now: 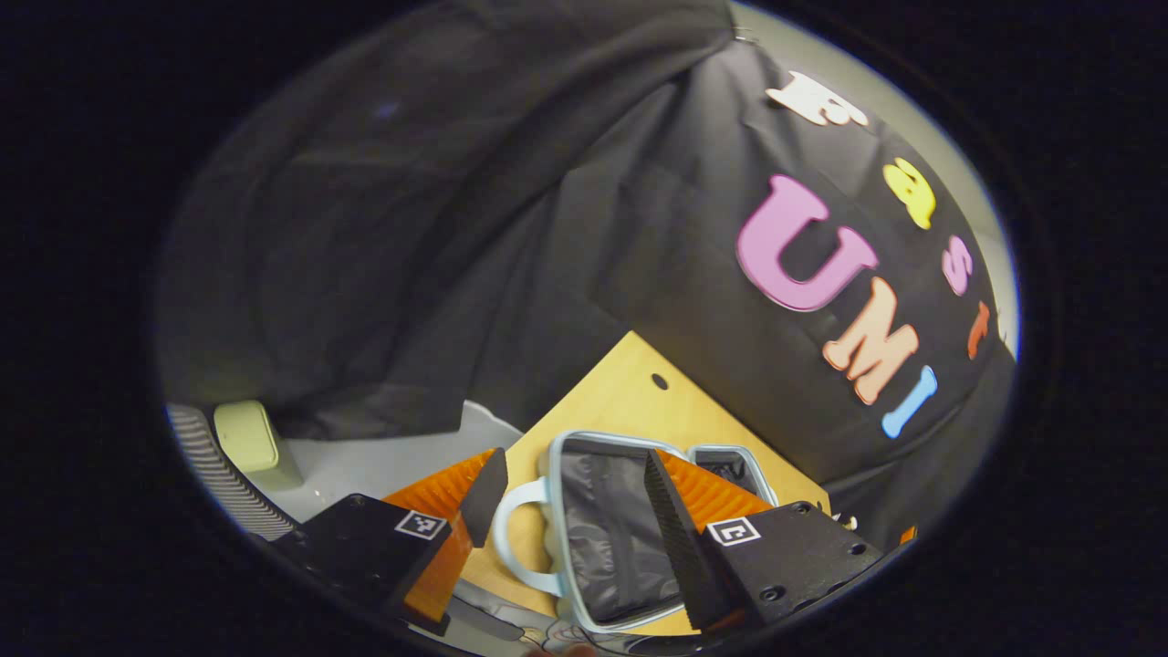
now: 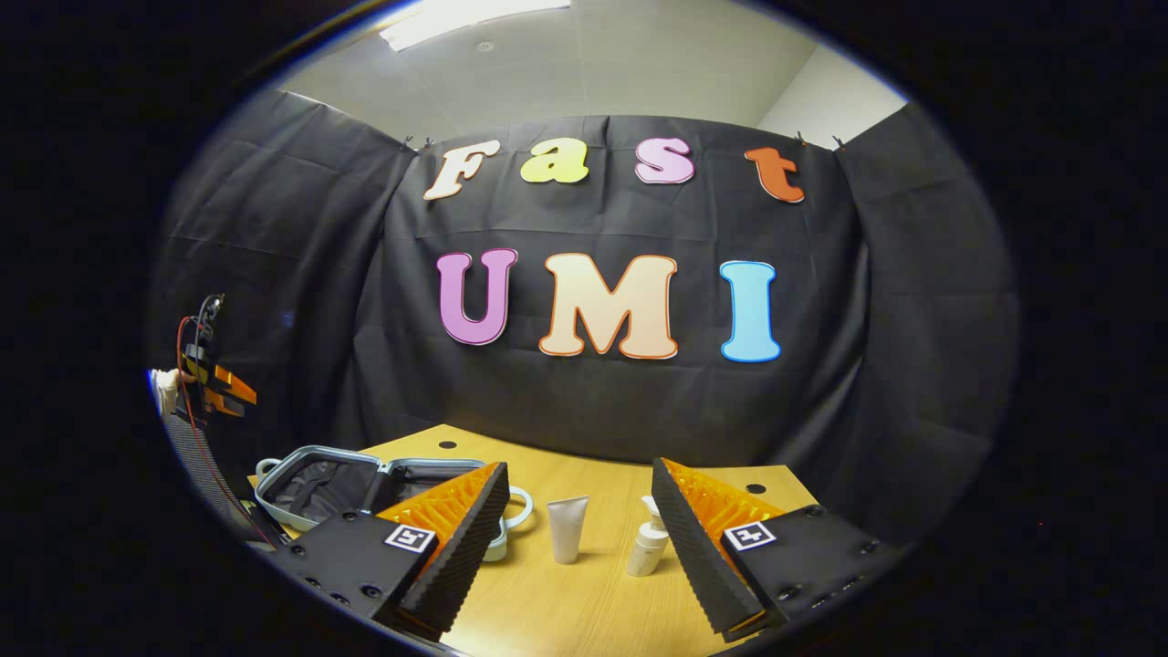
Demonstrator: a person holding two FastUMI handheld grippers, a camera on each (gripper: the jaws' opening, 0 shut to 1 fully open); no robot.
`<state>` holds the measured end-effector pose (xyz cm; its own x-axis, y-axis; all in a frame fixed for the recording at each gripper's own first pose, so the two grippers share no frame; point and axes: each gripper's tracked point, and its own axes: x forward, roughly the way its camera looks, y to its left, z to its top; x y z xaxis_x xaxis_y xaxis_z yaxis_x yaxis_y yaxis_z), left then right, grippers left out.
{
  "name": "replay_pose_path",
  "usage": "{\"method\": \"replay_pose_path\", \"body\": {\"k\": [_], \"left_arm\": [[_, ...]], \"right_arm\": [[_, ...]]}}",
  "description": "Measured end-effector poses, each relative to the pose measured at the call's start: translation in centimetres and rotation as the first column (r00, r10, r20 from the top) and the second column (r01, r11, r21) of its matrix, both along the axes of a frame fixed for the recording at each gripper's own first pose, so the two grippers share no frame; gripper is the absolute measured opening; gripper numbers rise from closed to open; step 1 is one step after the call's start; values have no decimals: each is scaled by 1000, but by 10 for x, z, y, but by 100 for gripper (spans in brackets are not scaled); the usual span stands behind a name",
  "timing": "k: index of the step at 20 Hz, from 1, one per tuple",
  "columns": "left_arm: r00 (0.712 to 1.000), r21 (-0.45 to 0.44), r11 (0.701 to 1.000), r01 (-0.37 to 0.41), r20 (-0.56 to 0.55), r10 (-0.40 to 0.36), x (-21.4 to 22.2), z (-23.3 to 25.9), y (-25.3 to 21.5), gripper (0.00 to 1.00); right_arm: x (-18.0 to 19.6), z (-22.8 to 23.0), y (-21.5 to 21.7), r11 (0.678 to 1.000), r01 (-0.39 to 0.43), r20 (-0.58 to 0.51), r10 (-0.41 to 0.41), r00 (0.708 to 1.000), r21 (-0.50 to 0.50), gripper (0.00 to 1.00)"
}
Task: First open the suitcase, pack the skin care products into it, and then close the suitcase.
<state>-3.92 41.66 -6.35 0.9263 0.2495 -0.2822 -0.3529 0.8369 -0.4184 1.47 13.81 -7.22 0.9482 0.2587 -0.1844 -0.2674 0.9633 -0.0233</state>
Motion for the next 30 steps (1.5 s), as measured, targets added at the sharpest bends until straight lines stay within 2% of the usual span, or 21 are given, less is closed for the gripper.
{"method": "replay_pose_path", "body": {"k": [4, 8, 9, 13, 16, 17, 18, 22, 27, 28, 30], "left_arm": [[981, 137, 977, 166, 78, -178, 39, 45, -116, 89], [927, 227, 915, 334, 100, -363, 89, 58, -236, 91], [911, 246, 897, 367, 102, -400, 105, 54, -265, 94], [842, 308, 826, 472, 120, -525, 155, 33, -376, 95], [789, 281, 778, 563, 100, -607, 190, -3, -452, 95], [777, 267, 770, 580, 103, -621, 204, -15, -473, 96], [771, 257, 767, 588, 106, -628, 217, -27, -491, 96], [786, 241, 766, 596, 23, -618, 263, -93, -534, 96], [811, 176, 794, 582, -67, -581, 290, -155, -541, 95], [816, 169, 798, 578, -91, -571, 294, -166, -541, 89], [821, 154, 807, 570, -121, -557, 300, -181, -542, 93]], "right_arm": [[19, -21, -19, 1000, 18, -14, -19, 1000, -16, 99], [45, -46, -29, 999, 0, -21, -1, 1000, -51, 99], [53, -54, -31, 998, -2, -28, 1, 1000, -55, 99], [80, -89, -37, 998, -3, -60, -1, 998, -64, 100], [94, -122, -42, 998, 4, -105, -10, 994, -60, 99], [98, -132, -45, 998, 11, -115, -18, 993, -62, 99], [101, -141, -48, 998, 17, -125, -25, 992, -65, 99], [111, -176, -55, 997, 25, -163, -36, 986, -71, 99], [121, -212, -66, 995, 30, -203, -50, 978, -99, 99], [123, -217, -66, 994, 22, -209, -45, 977, -110, 99], [126, -225, -66, 992, 4, -218, -32, 975, -126, 99]]}}
